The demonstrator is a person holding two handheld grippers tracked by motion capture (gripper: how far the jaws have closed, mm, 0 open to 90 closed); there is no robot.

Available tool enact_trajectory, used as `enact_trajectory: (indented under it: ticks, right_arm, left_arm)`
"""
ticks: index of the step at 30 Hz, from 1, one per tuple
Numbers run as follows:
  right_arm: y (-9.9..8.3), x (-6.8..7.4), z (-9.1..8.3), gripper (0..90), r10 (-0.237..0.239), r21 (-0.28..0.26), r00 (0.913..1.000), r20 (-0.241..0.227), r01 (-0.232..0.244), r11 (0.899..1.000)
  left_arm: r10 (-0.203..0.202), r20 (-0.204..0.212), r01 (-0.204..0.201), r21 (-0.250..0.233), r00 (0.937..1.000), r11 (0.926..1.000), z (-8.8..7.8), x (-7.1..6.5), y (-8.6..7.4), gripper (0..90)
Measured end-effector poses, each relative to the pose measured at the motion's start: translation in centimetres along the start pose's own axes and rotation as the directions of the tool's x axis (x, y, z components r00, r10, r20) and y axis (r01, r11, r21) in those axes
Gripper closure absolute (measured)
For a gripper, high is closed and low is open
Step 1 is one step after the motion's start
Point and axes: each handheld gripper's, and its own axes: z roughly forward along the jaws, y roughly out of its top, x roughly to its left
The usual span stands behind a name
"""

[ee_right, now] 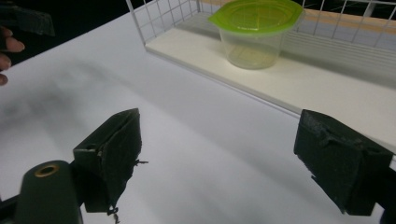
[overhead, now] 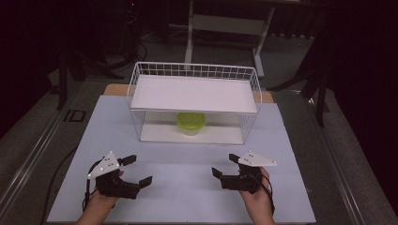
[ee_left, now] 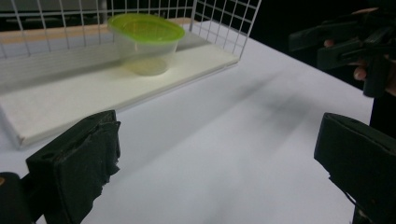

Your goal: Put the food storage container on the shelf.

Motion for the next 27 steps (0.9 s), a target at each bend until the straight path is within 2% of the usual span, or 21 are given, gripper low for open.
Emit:
enact_trajectory:
  ticks: [4, 7, 14, 15, 20, 21, 23, 24, 27]
  right_arm:
    - [-0.6, 0.0, -0.8, 15.0, -0.026, 0.009, 0.9996, 0.007, 0.026, 1.000]
    - [-1.0, -0.1, -1.5, 15.0, -0.016, 0.006, 0.9998, 0.009, 0.016, 1.000]
    - [-1.7, -0.7, -2.7, 15.0, -0.026, -0.003, 0.9992, 0.030, 0.026, 1.000]
    - [-1.9, -0.9, -2.9, 14.8, -0.016, 0.000, 0.9996, 0.025, 0.016, 1.000]
    - [-2.4, -1.2, -2.7, 14.5, -0.028, 0.013, 0.9996, 0.008, 0.027, 1.000]
    - [-2.7, -1.4, -2.4, 14.5, -0.013, 0.014, 0.9999, -0.010, 0.013, 1.000]
    - [-2.8, -1.5, -2.3, 14.5, -0.015, 0.018, 0.9999, -0.006, 0.015, 1.000]
    - [-2.9, -1.6, -2.2, 14.5, -0.018, 0.022, 0.9998, 0.001, 0.018, 1.000]
    - [-3.1, -1.7, -2.0, 14.5, -0.016, 0.019, 0.9999, 0.003, 0.016, 1.000]
  left_arm:
    - [0.003, -0.001, -0.003, -0.003, 1.0000, 1.0000, -0.7, 0.2, -0.5, 1.2]
    - [0.028, -0.012, -0.028, 0.002, 0.9995, 0.9996, -1.2, 0.3, -0.6, 1.2]
    - [0.030, -0.014, -0.030, 0.005, 0.9994, 0.9995, -1.5, 0.4, -1.3, 1.2]
    - [0.011, -0.013, -0.011, 0.001, 0.9999, 0.9999, -1.6, 0.6, -1.6, 1.2]
    - [-0.002, -0.001, 0.002, -0.003, 1.0000, 1.0000, -1.7, 0.7, -1.7, 1.2]
    - [-0.001, -0.001, 0.001, -0.011, 1.0000, 0.9999, -1.7, 0.7, -1.8, 1.2]
    - [-0.004, -0.001, 0.004, -0.015, 1.0000, 0.9999, -1.7, 0.7, -1.7, 1.2]
    - [-0.020, 0.000, 0.020, -0.017, 0.9998, 0.9996, -1.5, 0.6, -1.7, 1.2]
    - [-0.009, -0.005, 0.009, -0.014, 1.0000, 0.9999, -1.4, 0.5, -1.6, 1.2]
